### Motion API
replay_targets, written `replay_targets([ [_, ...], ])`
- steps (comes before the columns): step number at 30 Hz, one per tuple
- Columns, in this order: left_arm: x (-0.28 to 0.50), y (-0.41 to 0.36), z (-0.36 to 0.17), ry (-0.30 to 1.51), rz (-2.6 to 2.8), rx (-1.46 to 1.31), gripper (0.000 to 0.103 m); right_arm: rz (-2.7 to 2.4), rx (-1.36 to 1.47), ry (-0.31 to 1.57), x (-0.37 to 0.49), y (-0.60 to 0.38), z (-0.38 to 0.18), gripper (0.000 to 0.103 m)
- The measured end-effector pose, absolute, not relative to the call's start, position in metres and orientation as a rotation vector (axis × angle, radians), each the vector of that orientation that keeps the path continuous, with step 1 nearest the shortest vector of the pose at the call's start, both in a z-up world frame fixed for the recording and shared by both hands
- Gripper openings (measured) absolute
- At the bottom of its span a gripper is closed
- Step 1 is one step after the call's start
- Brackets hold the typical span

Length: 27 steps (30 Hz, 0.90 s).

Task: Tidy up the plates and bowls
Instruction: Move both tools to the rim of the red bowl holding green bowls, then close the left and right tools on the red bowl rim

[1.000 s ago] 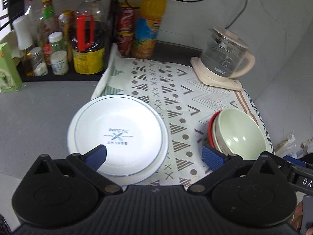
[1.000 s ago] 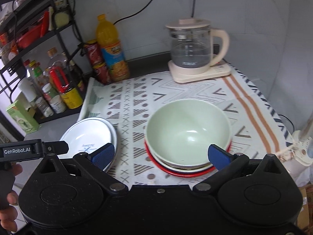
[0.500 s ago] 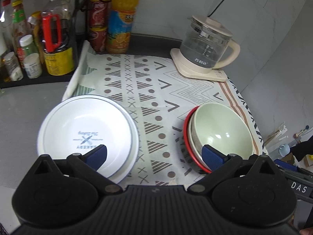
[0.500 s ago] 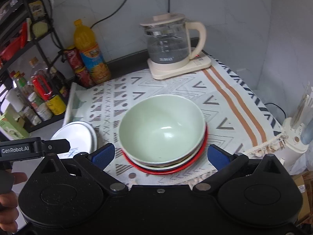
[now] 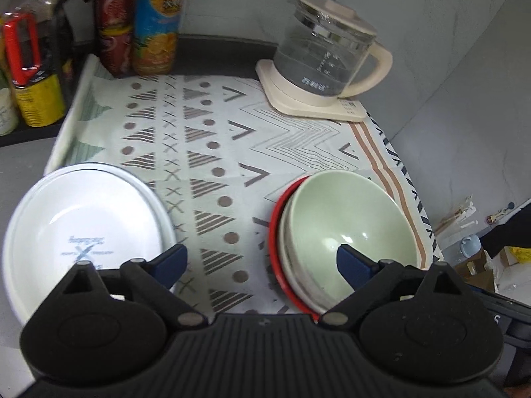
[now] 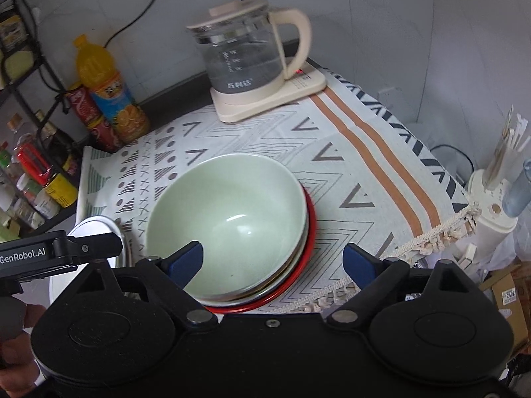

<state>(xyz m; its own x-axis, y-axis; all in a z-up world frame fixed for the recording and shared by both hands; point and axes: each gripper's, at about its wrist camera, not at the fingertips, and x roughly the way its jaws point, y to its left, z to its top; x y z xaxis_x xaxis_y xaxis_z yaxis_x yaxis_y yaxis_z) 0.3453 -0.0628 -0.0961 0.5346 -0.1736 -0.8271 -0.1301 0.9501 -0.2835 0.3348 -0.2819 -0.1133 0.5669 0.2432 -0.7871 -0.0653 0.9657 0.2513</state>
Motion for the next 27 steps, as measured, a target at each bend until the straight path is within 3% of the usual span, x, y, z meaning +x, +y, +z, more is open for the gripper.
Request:
replay_targets([
  [6,0.371,-0.075,-0.115,1.072,-0.048,-0.325,0.08,0.171,0.219,0.994,0.355,-0.286,-0.126,0.088],
  [18,0.406,-0.079,-0.151,1.206,-0.082,-0.357,0.051,0.151,0.286,1.114,0.389,-0.292,-0.161,0.073],
  [24,0.414,-0.079,-0.161,1.254,-0.097,-0.408,0.033,0.166,0.329,1.159,0.398,-0.294,-0.173,0.06],
  [27,0.415,-0.08,-0.162,1.242,-0.1,-0.392,0.029,0.184,0.344,1.186,0.401,-0.293,-0.18,0.044],
])
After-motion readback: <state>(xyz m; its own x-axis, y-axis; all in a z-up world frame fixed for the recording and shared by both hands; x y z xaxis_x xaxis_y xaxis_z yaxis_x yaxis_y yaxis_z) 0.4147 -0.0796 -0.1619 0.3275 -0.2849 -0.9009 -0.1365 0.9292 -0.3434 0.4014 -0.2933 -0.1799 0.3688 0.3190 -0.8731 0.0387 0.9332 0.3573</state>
